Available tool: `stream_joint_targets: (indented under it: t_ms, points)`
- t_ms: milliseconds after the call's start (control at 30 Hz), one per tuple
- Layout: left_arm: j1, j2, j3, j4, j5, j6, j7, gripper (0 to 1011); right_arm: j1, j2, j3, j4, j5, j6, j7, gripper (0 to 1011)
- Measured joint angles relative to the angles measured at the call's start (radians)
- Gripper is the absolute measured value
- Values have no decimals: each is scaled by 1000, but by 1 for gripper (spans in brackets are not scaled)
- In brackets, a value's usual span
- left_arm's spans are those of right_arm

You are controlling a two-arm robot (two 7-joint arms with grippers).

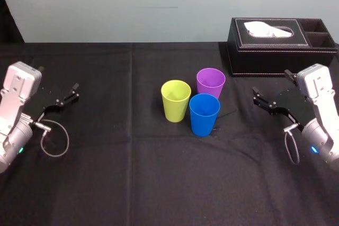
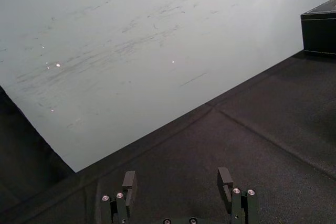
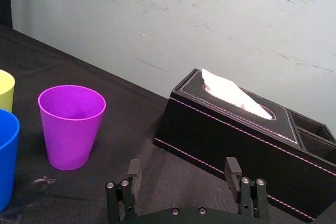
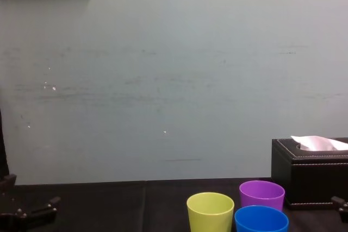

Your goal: Stack the three plastic cups sequentially using one hand.

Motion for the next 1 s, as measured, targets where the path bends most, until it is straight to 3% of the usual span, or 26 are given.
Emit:
stream_joint_targets:
  t_ms: [1000]
  points:
    - [0, 0, 0, 0, 0, 0, 0, 1011, 0, 0, 0, 0, 0, 0, 0, 1004]
